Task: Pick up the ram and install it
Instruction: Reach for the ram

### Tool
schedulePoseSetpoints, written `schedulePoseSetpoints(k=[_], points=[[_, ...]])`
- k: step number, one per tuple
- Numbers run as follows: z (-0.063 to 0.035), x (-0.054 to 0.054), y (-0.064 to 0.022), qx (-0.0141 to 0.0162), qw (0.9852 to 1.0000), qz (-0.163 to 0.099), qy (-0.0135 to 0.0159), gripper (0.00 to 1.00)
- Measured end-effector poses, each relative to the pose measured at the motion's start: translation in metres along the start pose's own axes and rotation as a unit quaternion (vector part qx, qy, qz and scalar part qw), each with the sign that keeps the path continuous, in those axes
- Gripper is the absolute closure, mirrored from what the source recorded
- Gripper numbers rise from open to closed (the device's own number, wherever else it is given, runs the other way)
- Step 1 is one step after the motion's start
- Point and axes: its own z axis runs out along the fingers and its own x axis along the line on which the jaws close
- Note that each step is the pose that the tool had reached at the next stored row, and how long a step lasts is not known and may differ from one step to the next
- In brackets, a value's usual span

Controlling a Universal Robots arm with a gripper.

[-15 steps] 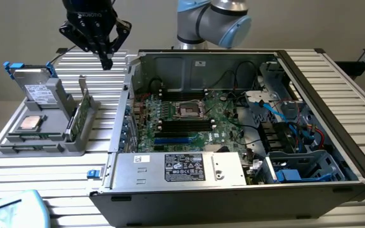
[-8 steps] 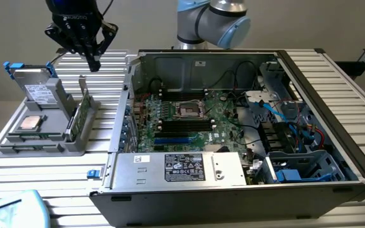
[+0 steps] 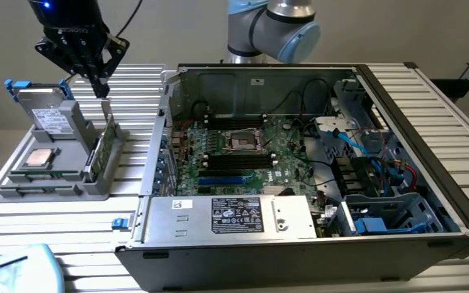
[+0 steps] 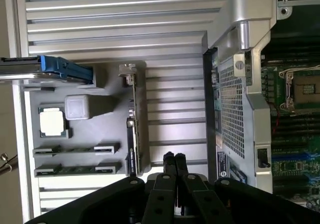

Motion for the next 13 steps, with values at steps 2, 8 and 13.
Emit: schedulePoseSetpoints(k=[2, 8, 13], points=[[0.0032, 0.009, -0.0009, 0.0001, 1.0000, 0.000, 0.0006, 0.90], [0.0127, 0.033, -0.0042, 0.0003, 1.0000, 0.000, 0.0021, 0.90], [0.0217, 0.053, -0.0070, 0.0004, 1.0000, 0.000, 0.0038, 0.90]])
